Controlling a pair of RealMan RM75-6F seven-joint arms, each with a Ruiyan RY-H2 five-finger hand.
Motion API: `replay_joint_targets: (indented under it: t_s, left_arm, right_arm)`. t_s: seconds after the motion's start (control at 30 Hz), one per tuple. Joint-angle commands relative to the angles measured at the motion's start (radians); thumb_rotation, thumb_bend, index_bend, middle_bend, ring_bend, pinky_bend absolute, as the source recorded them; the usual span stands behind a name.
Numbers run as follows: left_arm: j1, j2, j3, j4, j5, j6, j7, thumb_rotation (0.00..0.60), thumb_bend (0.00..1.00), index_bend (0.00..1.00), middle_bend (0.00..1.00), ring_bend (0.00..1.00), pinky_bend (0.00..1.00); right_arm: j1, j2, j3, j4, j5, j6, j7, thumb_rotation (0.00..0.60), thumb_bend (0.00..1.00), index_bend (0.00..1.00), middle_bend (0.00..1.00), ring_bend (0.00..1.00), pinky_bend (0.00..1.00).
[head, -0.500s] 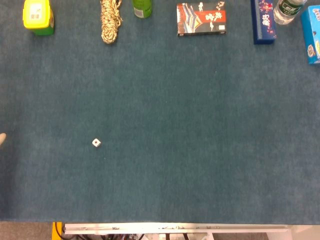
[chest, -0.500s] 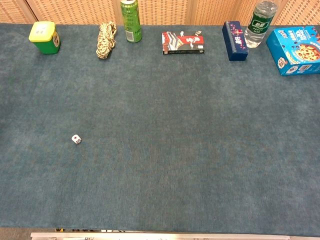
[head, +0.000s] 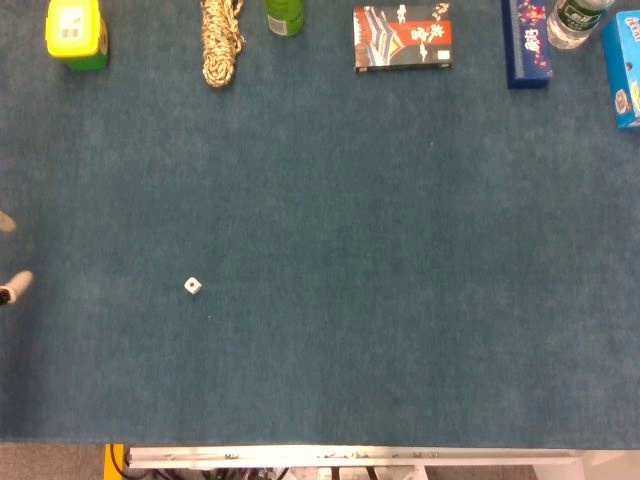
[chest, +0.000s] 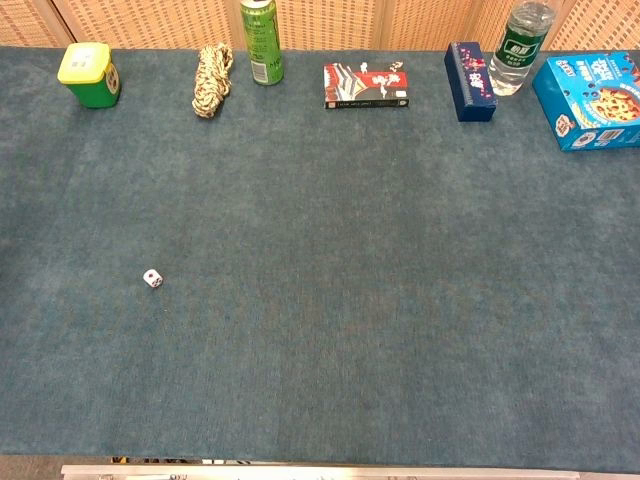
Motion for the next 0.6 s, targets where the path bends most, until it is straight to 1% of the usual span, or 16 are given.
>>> replay_joint_targets:
  t_s: [0.03,0.1,0.13,0.17,0.23,0.33,0.43,0.6]
  left_arm:
    - [-0.029,0.047,0.044,-0.042,0.086,-0.051,-0.098,0.6,0.03,0.43,0.19,0.12,0.32]
    - [-0.049,0.061,0.063,-0.042,0.127,-0.081,-0.13,0.6,0.04,0.43,0.12,0.06,0.25]
    - [-0.058,0.063,0.07,-0.039,0.143,-0.094,-0.14,0.6,0.07,0.42,0.09,0.03,0.2]
    - [-0.07,0.064,0.079,-0.033,0.165,-0.108,-0.151,0.6,0.09,0.42,0.07,0.01,0.18]
    - [-0.088,0.061,0.092,-0.022,0.2,-0.126,-0.172,0.6,0.19,0.4,0.02,0.0,0.13]
    - [-0.115,0.051,0.117,-0.003,0.255,-0.152,-0.215,0.6,0.33,0.39,0.0,0.0,0.1]
    - [-0.141,0.039,0.132,0.011,0.285,-0.182,-0.22,0.6,0.41,0.38,0.0,0.0,0.1]
    - [-0.181,0.018,0.146,0.014,0.306,-0.237,-0.205,0.6,0.5,0.36,0.0,0.0,0.09]
  right_arm:
    - [0.004,0.008,0.006,-0.001,-0.002,0.002,-0.002,0.6,0.25,0.37,0.44,0.36,0.46]
    - [0.007,0.015,0.013,-0.002,0.0,0.003,-0.002,0.6,0.25,0.37,0.44,0.36,0.46]
    - [0.009,0.018,0.015,-0.002,0.002,0.003,-0.003,0.6,0.25,0.37,0.44,0.36,0.46]
    - [0.011,0.021,0.019,-0.001,0.003,0.003,-0.004,0.6,0.25,0.37,0.44,0.36,0.46]
    - [0.014,0.025,0.023,0.0,0.004,0.005,-0.004,0.6,0.25,0.37,0.44,0.36,0.46]
    - [0.017,0.031,0.029,-0.002,0.007,0.006,0.0,0.6,0.25,0.37,0.44,0.36,0.46]
    - [0.02,0.035,0.033,-0.001,0.012,0.001,0.004,0.6,0.25,0.37,0.44,0.36,0.46]
    - [0.021,0.035,0.034,0.003,0.02,-0.001,0.01,0.6,0.25,0.37,0.44,0.36,0.46]
